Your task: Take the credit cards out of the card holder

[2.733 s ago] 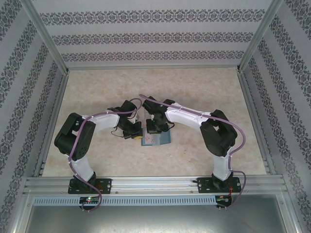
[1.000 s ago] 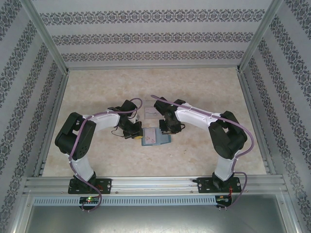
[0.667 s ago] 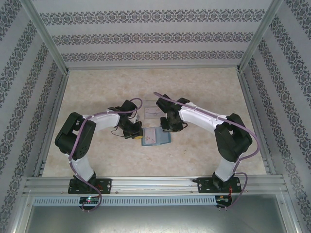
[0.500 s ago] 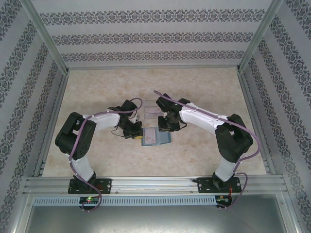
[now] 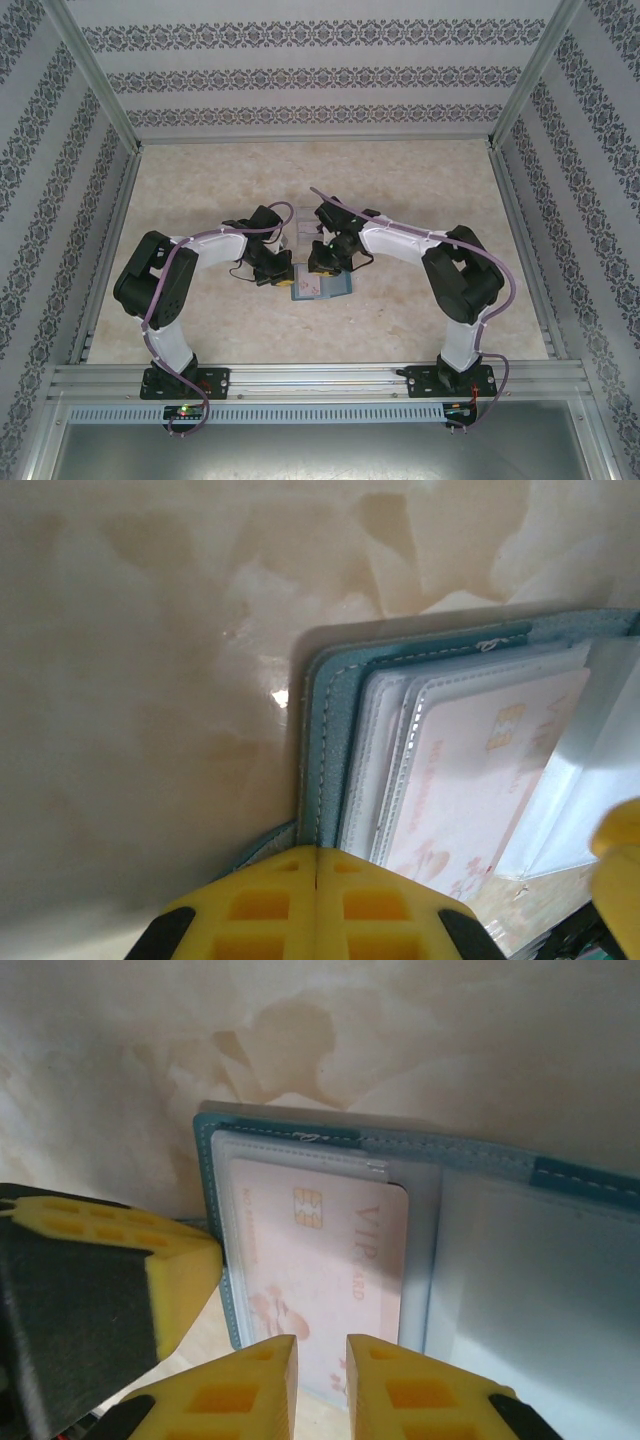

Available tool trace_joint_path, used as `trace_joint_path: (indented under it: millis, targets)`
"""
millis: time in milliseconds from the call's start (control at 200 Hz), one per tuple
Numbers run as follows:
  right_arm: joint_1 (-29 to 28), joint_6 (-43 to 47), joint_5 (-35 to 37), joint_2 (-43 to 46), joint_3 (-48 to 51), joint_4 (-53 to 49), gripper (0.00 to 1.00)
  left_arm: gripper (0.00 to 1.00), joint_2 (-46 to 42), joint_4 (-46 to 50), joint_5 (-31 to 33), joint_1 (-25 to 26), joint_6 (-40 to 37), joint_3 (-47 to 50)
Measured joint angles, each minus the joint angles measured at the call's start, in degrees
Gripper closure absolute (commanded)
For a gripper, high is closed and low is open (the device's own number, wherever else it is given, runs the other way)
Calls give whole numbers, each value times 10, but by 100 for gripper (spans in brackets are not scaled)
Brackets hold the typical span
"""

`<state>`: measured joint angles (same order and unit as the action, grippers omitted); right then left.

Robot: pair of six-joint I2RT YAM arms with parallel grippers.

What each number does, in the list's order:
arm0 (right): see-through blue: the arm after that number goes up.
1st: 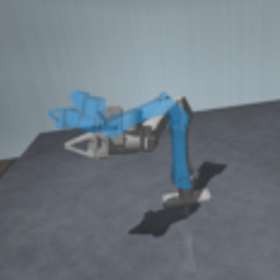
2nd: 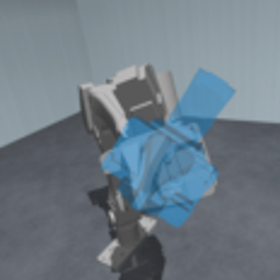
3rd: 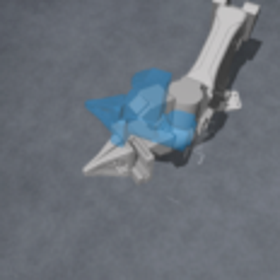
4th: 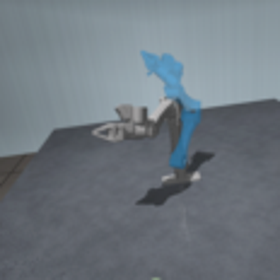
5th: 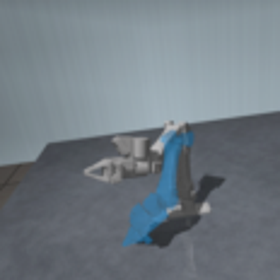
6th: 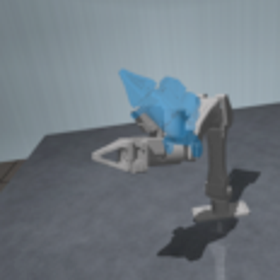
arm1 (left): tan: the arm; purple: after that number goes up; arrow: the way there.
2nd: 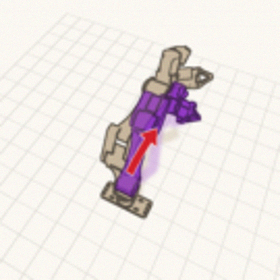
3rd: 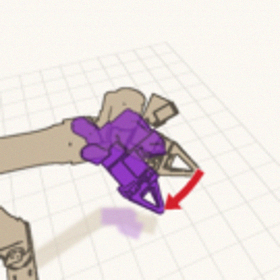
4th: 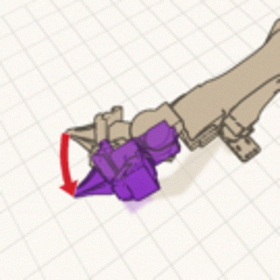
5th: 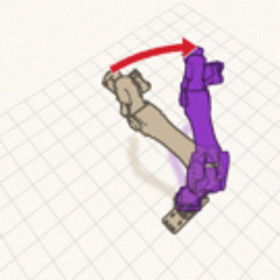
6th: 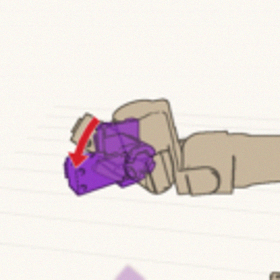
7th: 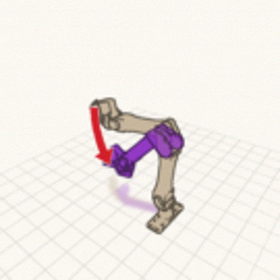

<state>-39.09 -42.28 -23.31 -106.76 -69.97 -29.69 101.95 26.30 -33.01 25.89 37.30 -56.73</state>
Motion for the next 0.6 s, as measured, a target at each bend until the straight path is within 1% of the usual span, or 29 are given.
trace_joint_path:
  millis: [120, 215, 600]
  targets:
    - [4, 0, -1, -8, 7, 3, 78, 98, 0, 0, 0, 0, 0, 0]
    - [8, 1, 0, -8, 15, 4, 76, 98, 0, 0, 0, 0, 0, 0]
    - [24, 4, 24, -8, 30, -5, 76, 98, 0, 0, 0, 0, 0, 0]
